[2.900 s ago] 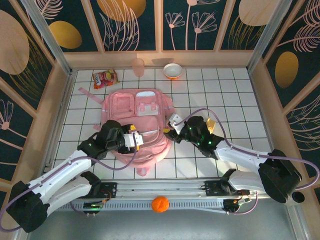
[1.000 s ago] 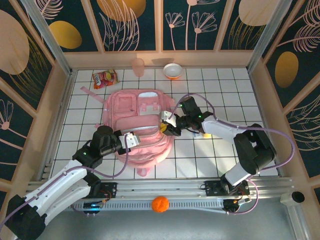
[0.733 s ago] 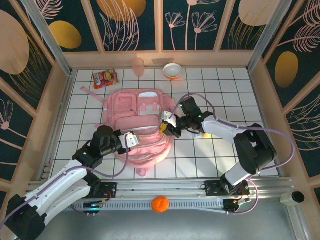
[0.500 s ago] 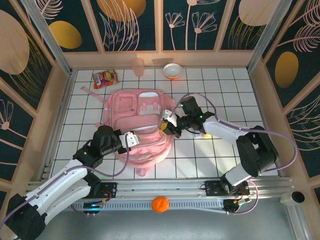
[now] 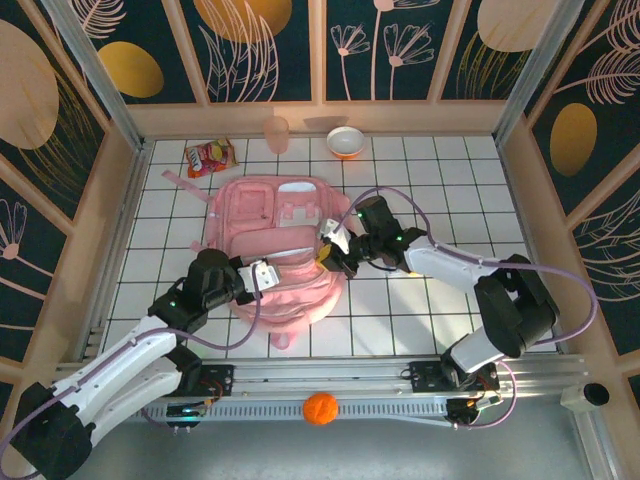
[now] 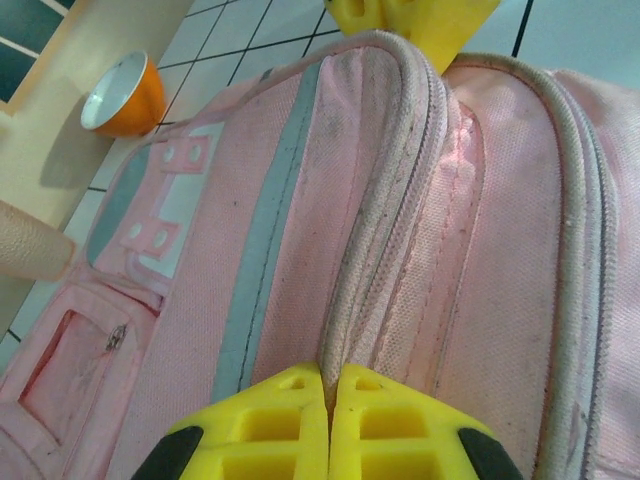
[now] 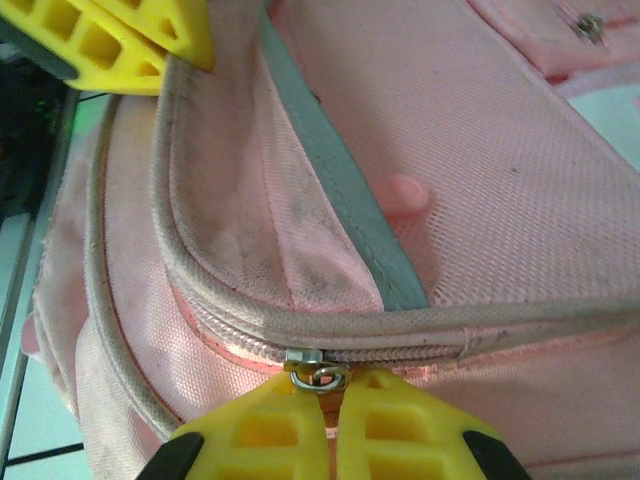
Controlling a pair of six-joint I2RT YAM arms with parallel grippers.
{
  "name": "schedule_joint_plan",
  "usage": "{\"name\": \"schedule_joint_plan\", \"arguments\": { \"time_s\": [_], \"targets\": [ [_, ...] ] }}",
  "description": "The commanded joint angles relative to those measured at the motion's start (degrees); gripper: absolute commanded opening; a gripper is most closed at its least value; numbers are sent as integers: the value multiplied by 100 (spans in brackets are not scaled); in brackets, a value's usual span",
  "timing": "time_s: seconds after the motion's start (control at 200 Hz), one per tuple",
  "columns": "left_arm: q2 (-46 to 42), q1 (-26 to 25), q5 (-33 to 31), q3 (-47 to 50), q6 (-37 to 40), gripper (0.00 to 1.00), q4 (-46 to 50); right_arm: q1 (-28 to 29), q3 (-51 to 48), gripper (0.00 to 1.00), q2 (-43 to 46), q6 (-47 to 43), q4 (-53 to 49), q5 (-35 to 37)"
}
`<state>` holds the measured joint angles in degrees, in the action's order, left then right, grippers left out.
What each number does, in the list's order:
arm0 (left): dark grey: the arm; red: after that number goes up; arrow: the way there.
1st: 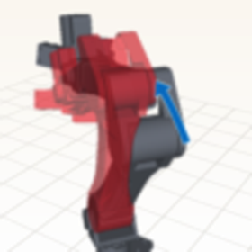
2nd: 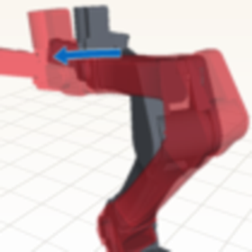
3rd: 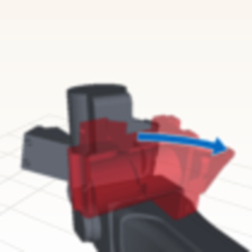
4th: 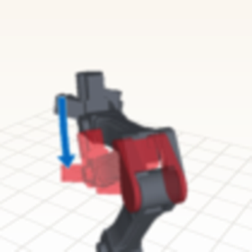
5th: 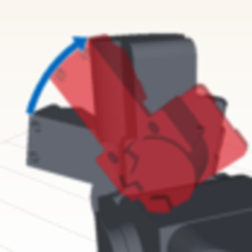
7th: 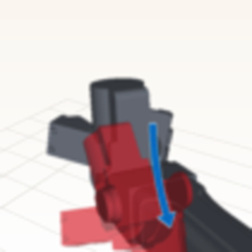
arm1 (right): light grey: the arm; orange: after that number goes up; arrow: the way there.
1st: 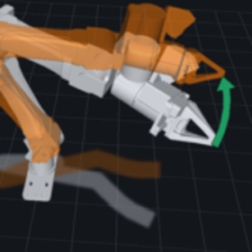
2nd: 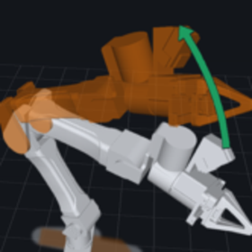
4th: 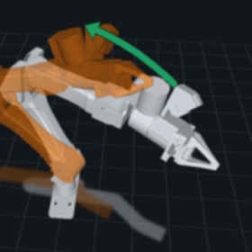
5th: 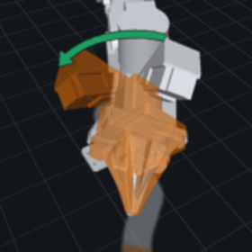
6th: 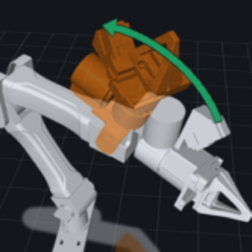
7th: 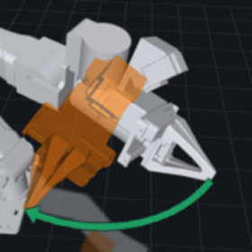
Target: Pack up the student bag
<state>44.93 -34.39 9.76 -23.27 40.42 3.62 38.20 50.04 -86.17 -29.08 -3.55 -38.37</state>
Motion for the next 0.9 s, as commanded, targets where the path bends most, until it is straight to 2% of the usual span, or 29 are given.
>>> {"name": "schedule_joint_plan", "arguments": {
  "time_s": [0.0,0.15,0.4,0.54,0.796,0.851,0.896],
  "targets": [
    [105,22,-266,-290,122,0,-338,360,437,0,303,332,-300,754],
    [139,23,-342,-294,189,0,-370,647,803,0,194,543,-906,1741],
    [158,18,-598,-297,254,0,-243,903,1226,0,176,1009,-1776,2864],
    [149,25,-591,-301,280,0,-217,993,1192,0,296,1202,-1835,2625],
    [166,25,-342,-310,255,0,-291,977,663,6,350,1345,-1440,1504],
    [163,25,-349,-312,260,0,-300,942,662,6,382,1411,-1434,1468],
    [166,20,-377,-323,285,0,-285,914,722,6,407,1546,-1454,1709]
  ]
}}
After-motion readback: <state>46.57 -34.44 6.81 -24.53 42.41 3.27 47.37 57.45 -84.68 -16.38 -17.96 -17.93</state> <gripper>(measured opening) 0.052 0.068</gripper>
